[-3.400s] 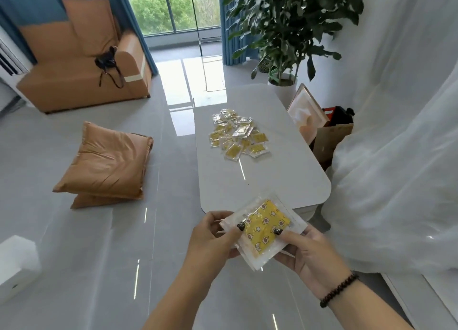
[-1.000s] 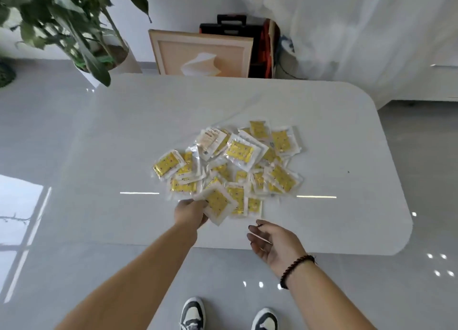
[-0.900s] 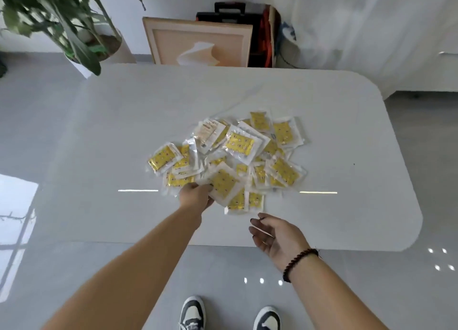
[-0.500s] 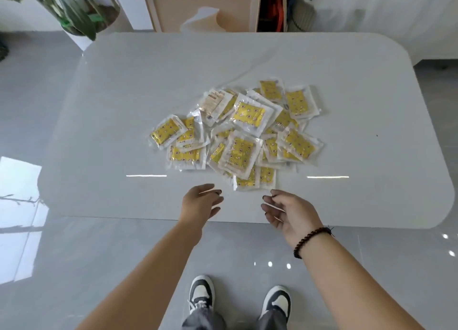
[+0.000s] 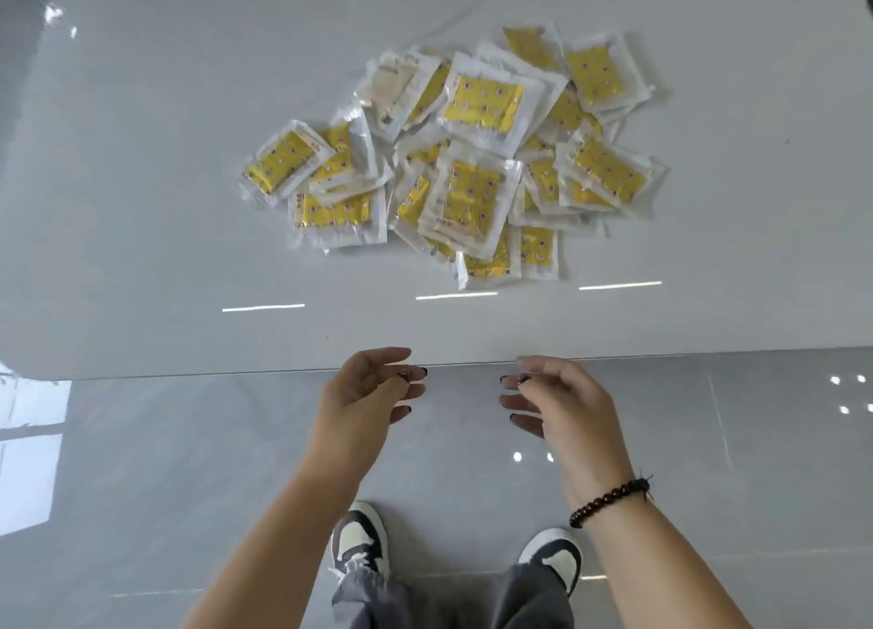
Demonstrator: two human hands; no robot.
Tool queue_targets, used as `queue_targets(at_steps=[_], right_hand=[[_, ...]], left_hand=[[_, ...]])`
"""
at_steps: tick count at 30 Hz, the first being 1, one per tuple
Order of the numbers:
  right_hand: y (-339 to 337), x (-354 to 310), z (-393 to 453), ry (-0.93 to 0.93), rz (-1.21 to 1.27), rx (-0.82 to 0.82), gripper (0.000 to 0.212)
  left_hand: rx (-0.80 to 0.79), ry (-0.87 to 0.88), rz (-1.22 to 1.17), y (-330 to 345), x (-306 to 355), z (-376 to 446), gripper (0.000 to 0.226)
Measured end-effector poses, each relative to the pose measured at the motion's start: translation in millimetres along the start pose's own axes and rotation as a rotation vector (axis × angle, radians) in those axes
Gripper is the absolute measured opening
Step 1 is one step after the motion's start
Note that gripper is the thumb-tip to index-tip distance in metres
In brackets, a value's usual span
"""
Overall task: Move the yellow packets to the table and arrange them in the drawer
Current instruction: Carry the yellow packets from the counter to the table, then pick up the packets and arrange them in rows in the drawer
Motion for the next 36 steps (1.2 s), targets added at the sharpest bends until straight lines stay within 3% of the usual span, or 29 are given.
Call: queue_targets(at_steps=[4, 10, 18, 22, 26, 31, 36], right_hand=[[11, 54, 27, -0.032, -0.087, -0.013, 0.019], [5, 99, 60, -0.225, -0.252, 0.023, 0.022], [11, 121, 99, -0.572, -0.869, -0.131, 0.031], [13, 135, 107, -0.556, -1.11, -0.236, 0.047], [21, 136, 116, -0.554, -1.103, -0.174, 0.062], [30, 142, 132, -0.477, -1.163, -0.182, 0.058], [40, 147, 146, -0.37, -1.092, -0.201, 0.053]], left_hand=[[-0.041, 0.033, 0.023, -4, -35, 22, 0.029], [-0.079, 0.096, 0.193, -16, -88, 59, 0.031], [-0.341, 0.269, 0.592, 8, -122, 112, 0.042], [-0.34, 0.364, 0.708, 9, -118, 123, 0.031], [-0.269, 0.435, 0.726, 11, -109, 119, 0.019], [-0.154, 0.506, 0.754, 6, -105, 99, 0.015], [-0.195, 0.634, 0.883, 6, -111, 79, 0.025]])
Point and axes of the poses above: each hand's wrist, its own z-axis towards the middle knuckle, its own y-axis out of the palm, x = y × z, the point moved 2 cm from there along z, towards the middle knuckle, and after that the axes turned 5 degrees about -z, right-handed, at the moved point
